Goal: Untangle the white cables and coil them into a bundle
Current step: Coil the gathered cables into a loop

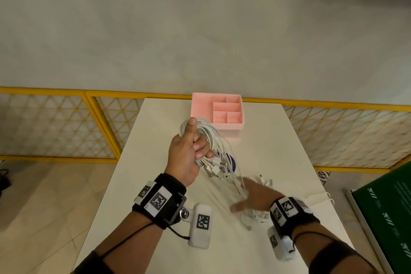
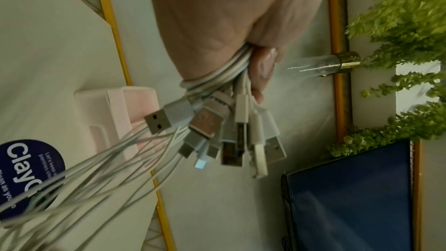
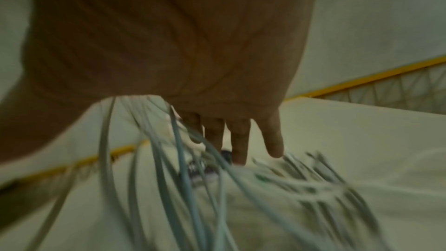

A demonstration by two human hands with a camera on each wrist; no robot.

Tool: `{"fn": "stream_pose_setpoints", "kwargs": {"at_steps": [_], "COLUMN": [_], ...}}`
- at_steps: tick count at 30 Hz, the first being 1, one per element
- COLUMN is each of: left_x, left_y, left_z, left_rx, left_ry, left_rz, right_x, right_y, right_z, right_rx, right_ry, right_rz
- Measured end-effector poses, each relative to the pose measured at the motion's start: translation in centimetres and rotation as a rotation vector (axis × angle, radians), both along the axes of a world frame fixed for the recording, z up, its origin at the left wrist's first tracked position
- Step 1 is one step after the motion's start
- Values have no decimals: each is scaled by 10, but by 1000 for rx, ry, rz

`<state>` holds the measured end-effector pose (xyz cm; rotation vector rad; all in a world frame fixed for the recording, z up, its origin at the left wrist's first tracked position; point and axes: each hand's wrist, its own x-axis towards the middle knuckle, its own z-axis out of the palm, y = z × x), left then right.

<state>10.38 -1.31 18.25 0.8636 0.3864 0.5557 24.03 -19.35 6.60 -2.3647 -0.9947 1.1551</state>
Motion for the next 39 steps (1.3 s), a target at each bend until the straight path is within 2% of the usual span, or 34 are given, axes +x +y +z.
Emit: {"fn": "stream_pose_setpoints", "kwargs": {"at_steps": [2,4,6,9,11,14,16,20,23,27,30,32,36,39], "left_x": [-1,-2,-1,-4,-6,-12,-17,-23,-23,-25,-27,-28,-25,-25], "left_y": [2,2,-1,-6,-3,7,13,17,19,32,36,32,30,37], "left_z": [1,2,6,13,18,24,25,24,25,27,26,24,22,22], "left_rx": [3,-10,-6,11,-19,-115,-170,-261,-267,-329,-372,-367,-348,-323], "left_ry": [13,7,3,-11,-38,-85,-125,-147,-135,-162,-177,-166,-171,-164], "left_rz": [-29,-63,-97,-184,-281,-412,-469,-559,-544,-526,-592,-640,-701,-713], "right_x": [4,11,16,11,5,-11,-23,-34,-39,-42,-30,-21,-15,-17], "right_y": [14,32,54,90,108,120,126,133,133,129,128,127,124,116], "right_z": [39,69,89,104,104,98,97,93,90,82,93,106,121,119], "right_rx": [240,457,567,630,716,902,978,955,910,970,1046,1050,931,835], "right_ry": [31,-60,-156,-234,-81,341,433,599,679,657,753,800,903,1054], "right_rz": [-80,-104,-23,130,142,-73,-197,-342,-373,-330,-347,-281,-129,-137]}}
